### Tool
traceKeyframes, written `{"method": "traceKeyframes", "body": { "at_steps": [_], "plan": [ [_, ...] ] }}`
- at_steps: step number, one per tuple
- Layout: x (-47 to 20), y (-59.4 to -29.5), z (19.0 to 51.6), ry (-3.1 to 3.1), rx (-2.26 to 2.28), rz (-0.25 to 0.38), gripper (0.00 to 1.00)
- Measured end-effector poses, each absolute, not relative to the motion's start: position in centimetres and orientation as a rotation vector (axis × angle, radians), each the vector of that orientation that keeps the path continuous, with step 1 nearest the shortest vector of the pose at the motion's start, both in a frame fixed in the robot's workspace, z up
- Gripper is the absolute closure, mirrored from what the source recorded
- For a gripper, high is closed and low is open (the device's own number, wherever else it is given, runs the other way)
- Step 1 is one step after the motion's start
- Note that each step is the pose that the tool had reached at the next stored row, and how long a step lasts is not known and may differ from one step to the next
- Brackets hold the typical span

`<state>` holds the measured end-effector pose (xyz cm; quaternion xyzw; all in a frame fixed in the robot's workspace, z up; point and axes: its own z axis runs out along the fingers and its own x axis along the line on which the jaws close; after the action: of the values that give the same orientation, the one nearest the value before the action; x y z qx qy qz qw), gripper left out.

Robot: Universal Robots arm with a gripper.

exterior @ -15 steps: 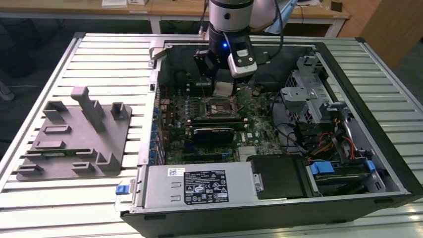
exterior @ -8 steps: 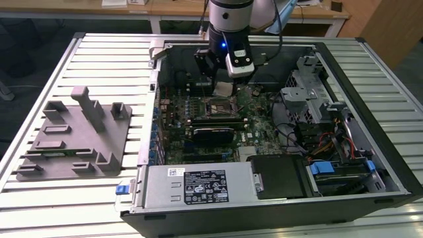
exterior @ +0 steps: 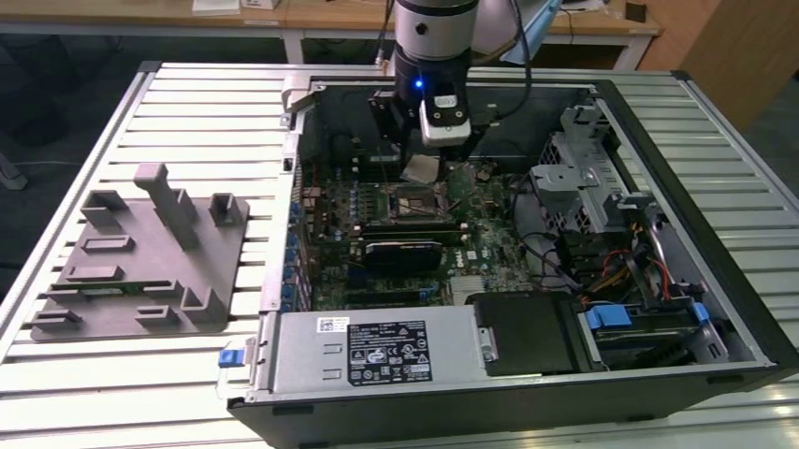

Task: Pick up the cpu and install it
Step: 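Place the cpu into insertion slot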

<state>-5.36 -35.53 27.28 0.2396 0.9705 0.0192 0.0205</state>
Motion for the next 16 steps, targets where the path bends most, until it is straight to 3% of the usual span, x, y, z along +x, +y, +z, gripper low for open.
{"method": "traceKeyframes", "body": {
  "at_steps": [16],
  "plan": [
    [-5.36, -35.53, 27.27, 2.898, 1.088, 0.052, 0.46]
  ]
}}
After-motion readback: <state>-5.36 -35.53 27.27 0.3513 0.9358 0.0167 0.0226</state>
